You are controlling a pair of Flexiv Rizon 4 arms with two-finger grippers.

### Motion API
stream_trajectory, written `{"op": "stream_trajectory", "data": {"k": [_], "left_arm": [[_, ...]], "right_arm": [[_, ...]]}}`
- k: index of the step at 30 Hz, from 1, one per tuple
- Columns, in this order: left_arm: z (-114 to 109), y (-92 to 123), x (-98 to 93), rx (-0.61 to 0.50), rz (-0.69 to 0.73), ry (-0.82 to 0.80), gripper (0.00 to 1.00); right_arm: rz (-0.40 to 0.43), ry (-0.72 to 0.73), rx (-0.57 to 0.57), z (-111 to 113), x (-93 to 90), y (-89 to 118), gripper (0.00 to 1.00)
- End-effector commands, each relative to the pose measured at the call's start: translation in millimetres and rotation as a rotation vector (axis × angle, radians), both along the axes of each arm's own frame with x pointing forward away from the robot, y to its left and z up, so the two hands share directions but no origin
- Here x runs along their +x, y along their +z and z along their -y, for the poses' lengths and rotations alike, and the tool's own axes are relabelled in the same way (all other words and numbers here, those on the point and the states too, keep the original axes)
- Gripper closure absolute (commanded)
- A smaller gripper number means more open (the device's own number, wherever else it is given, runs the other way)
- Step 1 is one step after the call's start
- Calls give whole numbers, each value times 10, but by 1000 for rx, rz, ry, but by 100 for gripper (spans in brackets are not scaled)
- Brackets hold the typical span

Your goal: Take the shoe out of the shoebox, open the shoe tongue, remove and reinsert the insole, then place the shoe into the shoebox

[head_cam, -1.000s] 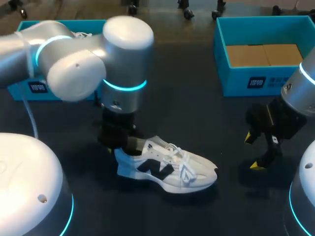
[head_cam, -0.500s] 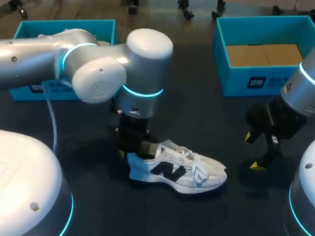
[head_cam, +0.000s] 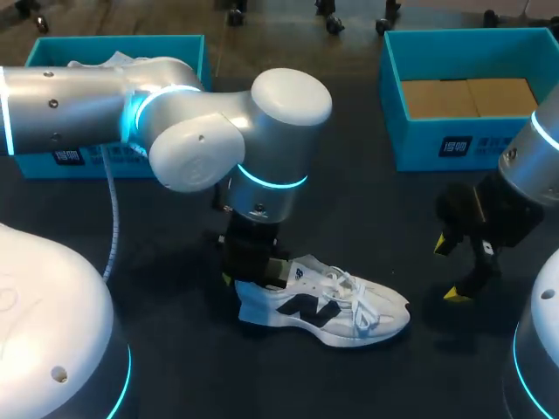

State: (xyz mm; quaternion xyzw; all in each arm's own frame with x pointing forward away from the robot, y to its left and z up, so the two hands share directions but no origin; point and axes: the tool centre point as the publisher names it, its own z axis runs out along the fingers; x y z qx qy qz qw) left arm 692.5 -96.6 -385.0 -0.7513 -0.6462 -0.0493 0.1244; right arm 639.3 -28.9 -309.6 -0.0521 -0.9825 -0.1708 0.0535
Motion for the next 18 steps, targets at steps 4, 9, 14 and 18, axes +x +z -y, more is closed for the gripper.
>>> {"op": "stream_trajectory", "data": {"k": [4,9,14,18], "left_arm": [[36,-77,-41,23,15,-8,100],[58,-94,-69,41,31,-9,100],[102,-123,-44,63,45,-3,100],[125,-113,-53,60,47,-8,59]], "right_arm": [[1,-1,-3,-6,-6,-2,0],[1,-1,-3,-6,-6,-2,0],[1,-1,-3,-6,-6,-2,0],[1,-1,-3,-6,-6,-2,0]]}}
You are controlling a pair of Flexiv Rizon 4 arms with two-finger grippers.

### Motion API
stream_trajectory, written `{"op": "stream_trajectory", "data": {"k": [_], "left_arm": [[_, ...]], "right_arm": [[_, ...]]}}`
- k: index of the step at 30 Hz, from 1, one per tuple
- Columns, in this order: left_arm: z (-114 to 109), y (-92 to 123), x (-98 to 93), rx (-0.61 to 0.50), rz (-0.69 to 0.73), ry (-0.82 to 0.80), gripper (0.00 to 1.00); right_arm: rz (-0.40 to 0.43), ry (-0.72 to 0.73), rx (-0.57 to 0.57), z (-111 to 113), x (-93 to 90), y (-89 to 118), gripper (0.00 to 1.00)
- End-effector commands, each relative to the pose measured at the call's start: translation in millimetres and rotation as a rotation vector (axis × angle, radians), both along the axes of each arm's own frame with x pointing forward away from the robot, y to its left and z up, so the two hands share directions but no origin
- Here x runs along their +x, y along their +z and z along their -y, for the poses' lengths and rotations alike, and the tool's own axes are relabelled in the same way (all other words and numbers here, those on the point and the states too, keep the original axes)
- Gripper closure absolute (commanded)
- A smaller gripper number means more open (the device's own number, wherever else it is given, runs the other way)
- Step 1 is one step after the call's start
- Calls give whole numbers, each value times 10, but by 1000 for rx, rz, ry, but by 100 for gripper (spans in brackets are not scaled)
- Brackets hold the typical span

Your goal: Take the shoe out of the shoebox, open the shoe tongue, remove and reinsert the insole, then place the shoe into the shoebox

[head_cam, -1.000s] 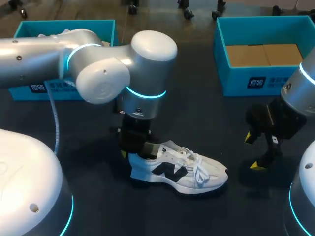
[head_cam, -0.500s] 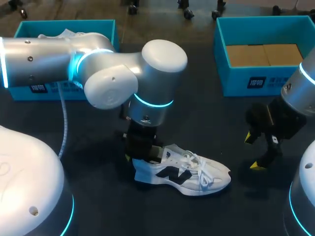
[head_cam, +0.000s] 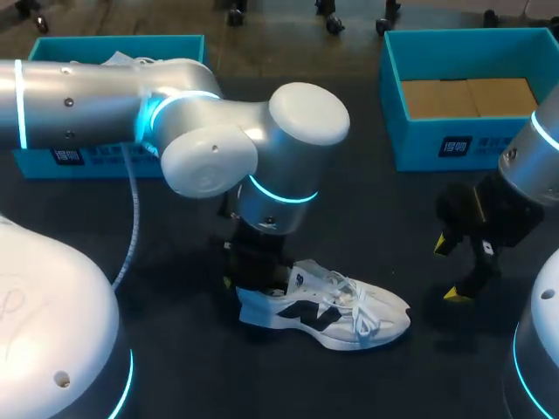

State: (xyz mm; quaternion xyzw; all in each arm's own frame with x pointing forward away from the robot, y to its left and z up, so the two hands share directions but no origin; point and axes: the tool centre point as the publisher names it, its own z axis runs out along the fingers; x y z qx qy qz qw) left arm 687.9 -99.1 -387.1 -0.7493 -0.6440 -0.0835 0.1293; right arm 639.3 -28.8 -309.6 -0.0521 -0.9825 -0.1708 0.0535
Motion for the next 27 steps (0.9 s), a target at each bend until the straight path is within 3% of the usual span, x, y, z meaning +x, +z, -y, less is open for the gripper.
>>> {"op": "stream_trajectory", "data": {"k": [1,3,14,21,27], "left_arm": [[103,-83,-4,2,7,1,32],[98,-41,3,-16,-3,-3,0],[-5,669,-57,-170,12,-38,0],[-169,938,-143,-254,-44,12,0],[-349,1172,-170,-489,-180,182,0]], "right_arm": [[1,-1,-3,-5,-6,-2,0],[1,-1,-3,-5,-6,-2,0],[1,-1,-3,-5,-6,-2,0],[1,-1,-3,-5,-6,-2,0],[1,-1,-3,-5,-6,-2,0]]}}
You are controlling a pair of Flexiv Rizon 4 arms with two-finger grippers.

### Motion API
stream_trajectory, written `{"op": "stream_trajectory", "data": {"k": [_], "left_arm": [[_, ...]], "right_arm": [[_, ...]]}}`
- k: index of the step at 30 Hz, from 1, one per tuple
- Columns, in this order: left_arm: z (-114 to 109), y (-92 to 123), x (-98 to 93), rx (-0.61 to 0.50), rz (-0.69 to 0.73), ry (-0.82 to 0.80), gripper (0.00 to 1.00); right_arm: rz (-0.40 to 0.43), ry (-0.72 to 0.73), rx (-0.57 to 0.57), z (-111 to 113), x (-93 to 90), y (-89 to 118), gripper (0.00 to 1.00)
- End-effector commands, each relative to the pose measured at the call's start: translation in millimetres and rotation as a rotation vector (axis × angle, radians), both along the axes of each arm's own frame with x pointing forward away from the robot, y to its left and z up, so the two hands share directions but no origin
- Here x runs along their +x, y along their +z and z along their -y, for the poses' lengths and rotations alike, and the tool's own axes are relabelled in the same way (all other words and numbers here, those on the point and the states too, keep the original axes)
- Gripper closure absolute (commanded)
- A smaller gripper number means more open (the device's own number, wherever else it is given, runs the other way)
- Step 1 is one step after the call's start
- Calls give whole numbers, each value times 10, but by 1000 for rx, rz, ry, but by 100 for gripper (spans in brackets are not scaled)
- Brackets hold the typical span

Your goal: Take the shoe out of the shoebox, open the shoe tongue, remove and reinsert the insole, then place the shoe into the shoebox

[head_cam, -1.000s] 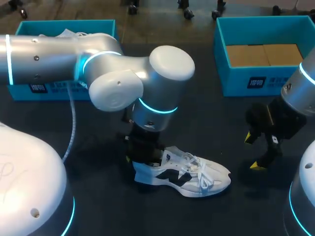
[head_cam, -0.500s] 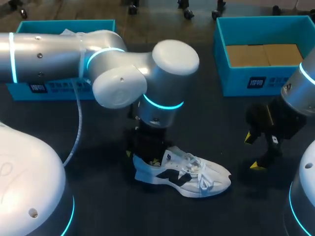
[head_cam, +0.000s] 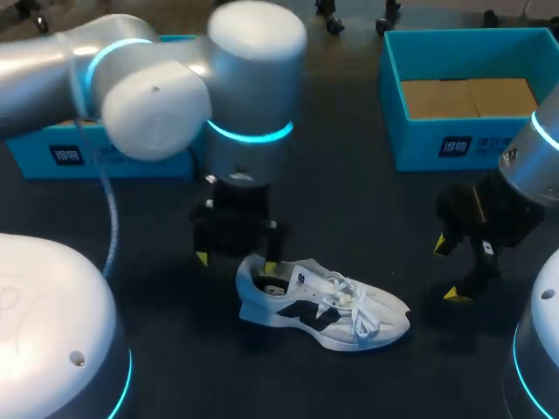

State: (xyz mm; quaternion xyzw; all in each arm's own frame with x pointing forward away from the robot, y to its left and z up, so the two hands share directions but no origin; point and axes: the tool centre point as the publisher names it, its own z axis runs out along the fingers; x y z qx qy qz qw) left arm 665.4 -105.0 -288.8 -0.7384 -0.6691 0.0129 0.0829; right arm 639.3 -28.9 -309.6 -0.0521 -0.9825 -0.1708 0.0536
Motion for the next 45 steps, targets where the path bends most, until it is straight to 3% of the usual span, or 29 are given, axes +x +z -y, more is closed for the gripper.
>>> {"op": "stream_trajectory", "data": {"k": [1,3,13,15,18,22,23,24,32,40,45], "left_arm": [[-456,232,65,-321,-133,144,0],[-576,353,96,-349,-122,158,0],[-576,353,96,-349,-122,158,0],[-651,487,120,-371,-157,272,0],[-768,500,175,-422,-259,417,0],[-1018,423,314,-394,-523,852,0],[-1094,434,339,-403,-441,926,0],[-1136,453,353,-390,-361,968,0],[-1136,453,353,-390,-361,968,0],[-1138,-112,305,-282,-716,1111,0],[-1147,-151,320,-251,-715,1133,0]], "right_arm": [[1,-1,-3,-5,-6,-2,0],[1,-1,-3,-5,-6,-2,0],[1,-1,-3,-5,-6,-2,0],[1,-1,-3,-5,-6,-2,0],[1,-1,-3,-5,-6,-2,0],[1,-1,-3,-5,-6,-2,0],[1,-1,-3,-5,-6,-2,0],[1,-1,-3,-5,-6,-2,0],[1,-1,-3,-5,-6,-2,0],[1,-1,-3,-5,-6,-2,0],[1,-1,-3,-5,-6,-2,0]]}}
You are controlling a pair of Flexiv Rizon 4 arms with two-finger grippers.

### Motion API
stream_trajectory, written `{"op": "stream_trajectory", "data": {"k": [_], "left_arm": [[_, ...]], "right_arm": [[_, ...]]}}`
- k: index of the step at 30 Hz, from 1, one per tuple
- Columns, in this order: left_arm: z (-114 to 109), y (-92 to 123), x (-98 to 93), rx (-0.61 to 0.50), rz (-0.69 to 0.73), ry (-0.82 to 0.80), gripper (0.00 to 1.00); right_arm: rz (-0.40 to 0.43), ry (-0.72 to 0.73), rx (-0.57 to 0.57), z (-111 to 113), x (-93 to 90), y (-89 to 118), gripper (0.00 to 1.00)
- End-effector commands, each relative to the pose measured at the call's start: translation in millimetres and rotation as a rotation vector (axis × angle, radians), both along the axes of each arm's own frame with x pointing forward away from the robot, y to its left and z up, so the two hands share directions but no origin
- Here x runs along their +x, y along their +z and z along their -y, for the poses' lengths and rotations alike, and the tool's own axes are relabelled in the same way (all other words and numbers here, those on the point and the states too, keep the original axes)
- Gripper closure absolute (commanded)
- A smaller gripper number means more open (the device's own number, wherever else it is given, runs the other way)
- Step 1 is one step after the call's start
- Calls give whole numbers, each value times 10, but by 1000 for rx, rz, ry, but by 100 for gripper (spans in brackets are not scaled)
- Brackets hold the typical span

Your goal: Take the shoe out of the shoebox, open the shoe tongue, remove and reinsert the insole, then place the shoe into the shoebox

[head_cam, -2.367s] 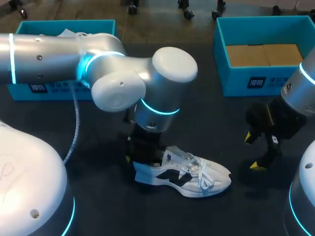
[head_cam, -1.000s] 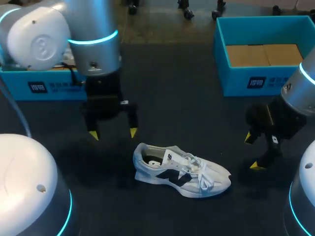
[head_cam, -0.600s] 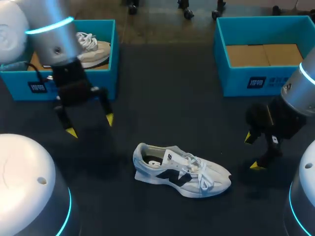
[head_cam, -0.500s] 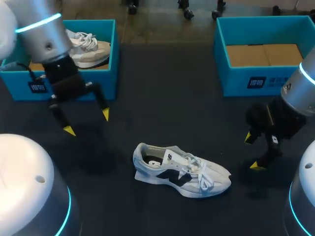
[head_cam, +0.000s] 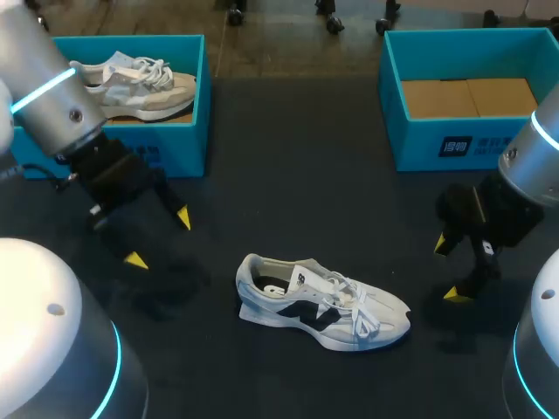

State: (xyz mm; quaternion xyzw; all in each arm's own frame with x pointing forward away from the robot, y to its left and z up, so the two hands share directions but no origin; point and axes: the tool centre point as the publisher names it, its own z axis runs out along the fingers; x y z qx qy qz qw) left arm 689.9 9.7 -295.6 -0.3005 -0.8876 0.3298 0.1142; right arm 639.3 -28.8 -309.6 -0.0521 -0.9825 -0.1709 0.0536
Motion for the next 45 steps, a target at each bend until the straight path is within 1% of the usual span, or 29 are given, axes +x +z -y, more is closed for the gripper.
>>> {"op": "stream_trajectory", "data": {"k": [1,5,7,8,9,10,13,15,16,17,28,32,38,39,41,45], "left_arm": [[0,-84,75,-23,-217,80,0],[0,-84,75,-23,-217,80,0],[-12,-133,3,-110,-246,-4,0],[-18,-178,-10,-112,-256,-11,0],[-40,-260,-11,-148,-266,-13,0],[-73,-333,-23,-201,-295,-62,0],[-160,-557,-23,-336,-325,-104,0],[-213,-680,-10,-397,-347,-91,0],[-237,-722,-2,-403,-363,-74,0],[-258,-737,21,-371,-376,-47,0],[-258,-737,21,-371,-376,-47,0],[-218,-820,-75,-362,-383,42,0],[-163,-851,-183,-349,-341,192,0],[-151,-849,-208,-351,-356,198,0],[-127,-841,-260,-325,-318,184,0],[-127,-841,-260,-325,-318,184,0]], "right_arm": [[1,-1,-3,-5,-6,-2,0],[1,-1,-3,-5,-6,-2,0],[1,-1,-3,-5,-6,-2,0],[1,-1,-3,-5,-6,-2,0],[1,-1,-3,-5,-6,-2,0],[1,-1,-3,-5,-6,-2,0],[1,-1,-3,-5,-6,-2,0],[1,-1,-3,-5,-6,-2,0],[1,-1,-3,-5,-6,-2,0],[1,-1,-3,-5,-6,-2,0],[1,-1,-3,-5,-6,-2,0],[1,-1,-3,-5,-6,-2,0],[1,-1,-3,-5,-6,-2,0],[1,-1,-3,-5,-6,-2,0],[1,-1,-3,-5,-6,-2,0],[1,-1,-3,-5,-6,-2,0]]}}
